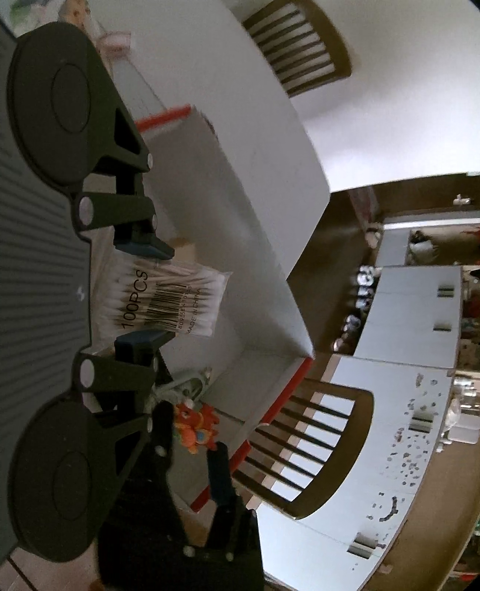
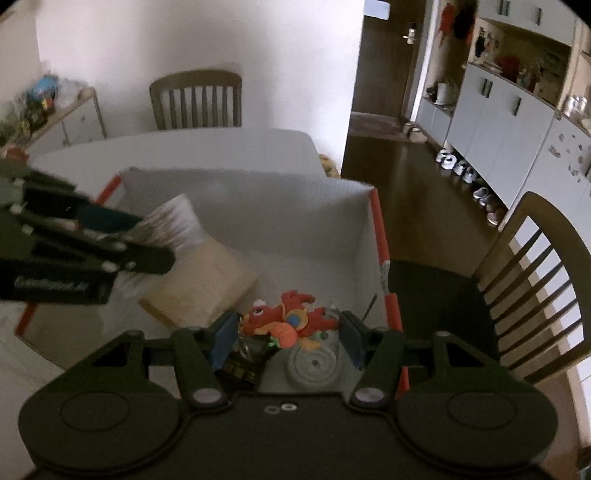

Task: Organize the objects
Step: 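Carry the cotton swab pack and orange plush keychain into the red shoebox, then open both grippers to drop the swab pack and keychain in the box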

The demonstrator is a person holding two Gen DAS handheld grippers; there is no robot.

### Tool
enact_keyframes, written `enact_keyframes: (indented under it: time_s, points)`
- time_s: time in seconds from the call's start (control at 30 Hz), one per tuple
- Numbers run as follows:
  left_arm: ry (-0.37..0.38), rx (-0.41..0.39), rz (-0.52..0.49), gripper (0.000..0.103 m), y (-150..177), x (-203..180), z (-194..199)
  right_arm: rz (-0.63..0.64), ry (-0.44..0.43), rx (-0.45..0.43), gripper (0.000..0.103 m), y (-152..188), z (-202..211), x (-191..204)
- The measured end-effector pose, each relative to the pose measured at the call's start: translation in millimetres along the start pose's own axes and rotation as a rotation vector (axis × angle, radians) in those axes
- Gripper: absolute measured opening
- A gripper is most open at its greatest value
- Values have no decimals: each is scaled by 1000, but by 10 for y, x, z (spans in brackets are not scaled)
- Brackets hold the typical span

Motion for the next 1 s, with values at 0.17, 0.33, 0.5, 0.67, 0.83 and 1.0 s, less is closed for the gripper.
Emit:
enact_keyframes:
  time_s: [0.17, 0.33, 0.5, 0.67, 0.83, 1.0]
  points:
    - [-13, 43, -40, 38, -49, -110, -253, 46, -30, 32, 59, 15, -111, 40]
    - [-15, 87, -69, 38, -63, -215, -459, 53, -57, 67, 59, 40, -245, 35]
    - [-5, 130, -70, 38, -91, -274, -646, 56, -63, 102, 59, 70, -376, -1]
    - [1, 151, -66, 39, -84, -279, -740, 50, -65, 116, 59, 110, -429, -15]
    - [13, 162, -82, 39, -102, -346, -793, 35, -80, 124, 60, 128, -447, -31]
    - [25, 160, -76, 60, -104, -359, -778, 34, -91, 117, 61, 129, -397, -36]
Point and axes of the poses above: each gripper's, at about its wrist camera, not at the fingertips, and z roughly against the way its jaws point, x to its left, y to its underside, the point moved 5 cm from there along -z, roughly the way its jaws point, and after that the axes turned 9 degrees about -y, right-handed, at the moved point
